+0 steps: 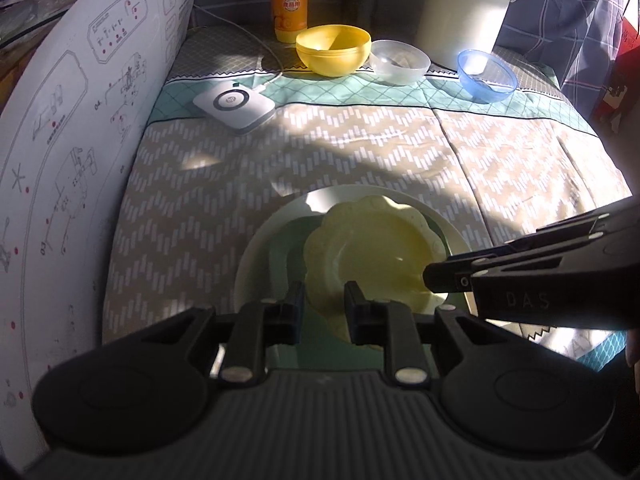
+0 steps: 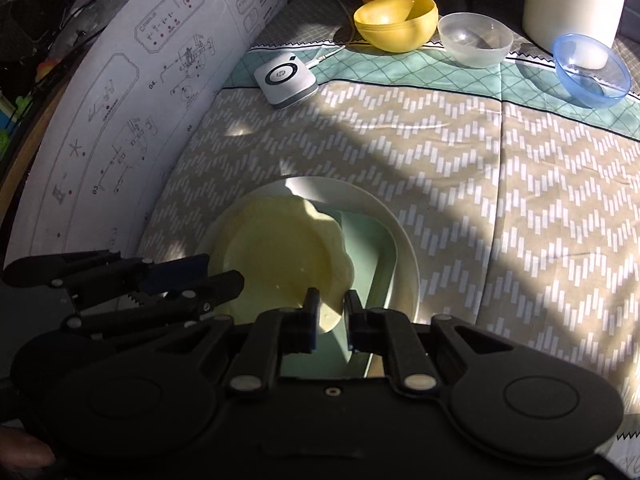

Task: Organize plates and bowls
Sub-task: 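Carry the scalloped plate with both grippers and lower it onto the green tray, then open both grippers to release the scalloped plate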

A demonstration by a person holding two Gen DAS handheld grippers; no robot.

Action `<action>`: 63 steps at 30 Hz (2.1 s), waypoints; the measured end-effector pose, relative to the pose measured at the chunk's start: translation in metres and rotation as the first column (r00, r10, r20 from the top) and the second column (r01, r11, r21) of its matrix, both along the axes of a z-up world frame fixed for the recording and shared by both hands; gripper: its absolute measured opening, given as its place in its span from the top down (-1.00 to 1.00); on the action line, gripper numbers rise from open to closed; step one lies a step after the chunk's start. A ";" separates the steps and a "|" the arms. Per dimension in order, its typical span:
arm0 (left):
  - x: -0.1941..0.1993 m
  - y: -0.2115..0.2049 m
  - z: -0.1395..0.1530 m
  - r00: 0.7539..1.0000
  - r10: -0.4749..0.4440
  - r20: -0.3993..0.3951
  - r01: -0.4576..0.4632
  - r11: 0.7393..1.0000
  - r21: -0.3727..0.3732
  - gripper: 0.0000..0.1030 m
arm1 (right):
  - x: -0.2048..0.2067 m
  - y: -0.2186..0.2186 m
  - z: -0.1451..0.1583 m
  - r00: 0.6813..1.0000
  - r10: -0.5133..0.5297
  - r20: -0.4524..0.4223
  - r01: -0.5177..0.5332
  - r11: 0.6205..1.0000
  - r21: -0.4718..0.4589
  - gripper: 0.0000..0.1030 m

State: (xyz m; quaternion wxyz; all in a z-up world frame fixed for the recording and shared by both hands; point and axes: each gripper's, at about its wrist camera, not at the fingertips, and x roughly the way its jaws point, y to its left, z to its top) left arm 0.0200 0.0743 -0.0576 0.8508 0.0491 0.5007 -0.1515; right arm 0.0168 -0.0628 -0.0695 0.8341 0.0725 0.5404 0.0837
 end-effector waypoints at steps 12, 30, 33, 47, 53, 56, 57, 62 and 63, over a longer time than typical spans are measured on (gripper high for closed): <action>-0.002 0.003 -0.023 0.999 -0.010 -0.053 0.011 1.000 0.008 0.58 | 0.005 0.011 -0.017 0.998 0.018 -0.062 -0.019 1.000 -0.023 0.75; 0.001 -0.004 -0.031 0.998 -0.019 -0.064 0.020 1.000 0.019 0.52 | 0.012 0.006 -0.028 0.998 0.002 -0.068 -0.003 1.000 -0.006 0.70; 0.001 -0.003 -0.028 0.998 -0.019 -0.055 0.020 1.000 0.015 0.29 | 0.010 0.004 -0.025 0.998 -0.001 -0.055 0.001 1.000 -0.003 0.34; -0.004 0.000 0.011 0.996 0.074 0.052 -0.075 0.997 0.002 -1.00 | -0.005 -0.008 0.023 0.991 0.003 0.137 0.005 0.998 -0.060 -1.00; 0.001 -0.009 0.019 0.995 0.069 0.072 -0.070 0.997 0.013 -1.00 | -0.004 -0.024 0.030 0.987 -0.031 0.157 0.038 0.998 -0.042 -1.00; 0.004 -0.016 0.019 0.996 0.063 0.069 -0.064 0.998 0.012 -1.00 | -0.003 -0.032 0.031 0.986 -0.046 0.162 0.053 0.998 -0.040 -1.00; 0.006 -0.019 0.019 0.996 0.058 0.070 -0.059 0.998 0.014 -1.00 | -0.003 -0.035 0.032 0.985 -0.051 0.164 0.059 0.997 -0.042 -1.00; 0.014 -0.032 0.019 0.996 0.043 0.074 -0.045 0.999 0.029 -1.00 | 0.000 -0.052 0.031 0.982 -0.075 0.171 0.083 0.996 -0.042 -1.00; 0.016 -0.035 0.018 0.997 0.041 0.072 -0.043 0.999 0.031 -1.00 | 0.001 -0.055 0.031 0.982 -0.080 0.171 0.088 0.995 -0.041 -1.00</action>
